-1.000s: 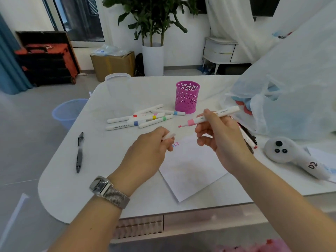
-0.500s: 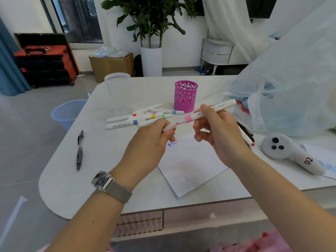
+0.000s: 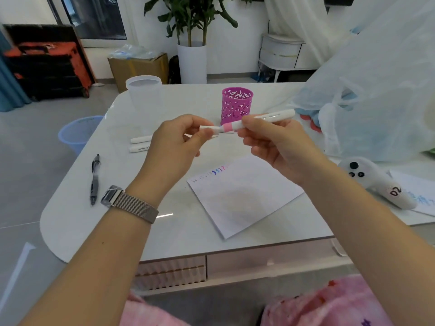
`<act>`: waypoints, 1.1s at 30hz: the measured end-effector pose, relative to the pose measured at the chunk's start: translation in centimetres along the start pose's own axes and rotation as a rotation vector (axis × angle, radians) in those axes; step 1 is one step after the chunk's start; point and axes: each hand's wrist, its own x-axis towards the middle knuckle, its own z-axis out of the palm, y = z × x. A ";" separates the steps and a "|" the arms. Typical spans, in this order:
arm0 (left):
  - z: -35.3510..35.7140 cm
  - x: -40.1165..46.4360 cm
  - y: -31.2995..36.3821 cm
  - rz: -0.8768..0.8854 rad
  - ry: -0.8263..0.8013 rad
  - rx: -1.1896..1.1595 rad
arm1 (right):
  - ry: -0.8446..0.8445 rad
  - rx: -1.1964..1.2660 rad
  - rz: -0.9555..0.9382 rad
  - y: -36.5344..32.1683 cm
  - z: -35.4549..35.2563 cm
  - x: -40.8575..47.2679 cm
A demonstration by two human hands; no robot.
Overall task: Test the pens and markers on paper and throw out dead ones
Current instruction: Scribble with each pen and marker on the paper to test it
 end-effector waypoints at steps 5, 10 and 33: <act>0.3 0.3 -0.2 -0.026 -0.001 -0.016 | -0.075 0.035 0.088 -0.3 -1.1 0.1; 0.6 0.0 -0.8 -0.038 -0.043 0.039 | -0.183 -0.098 0.087 0.3 -2.0 0.3; 2.6 -0.6 -2.4 -0.107 -0.220 0.362 | -0.161 -0.841 -0.139 3.0 -2.3 -0.2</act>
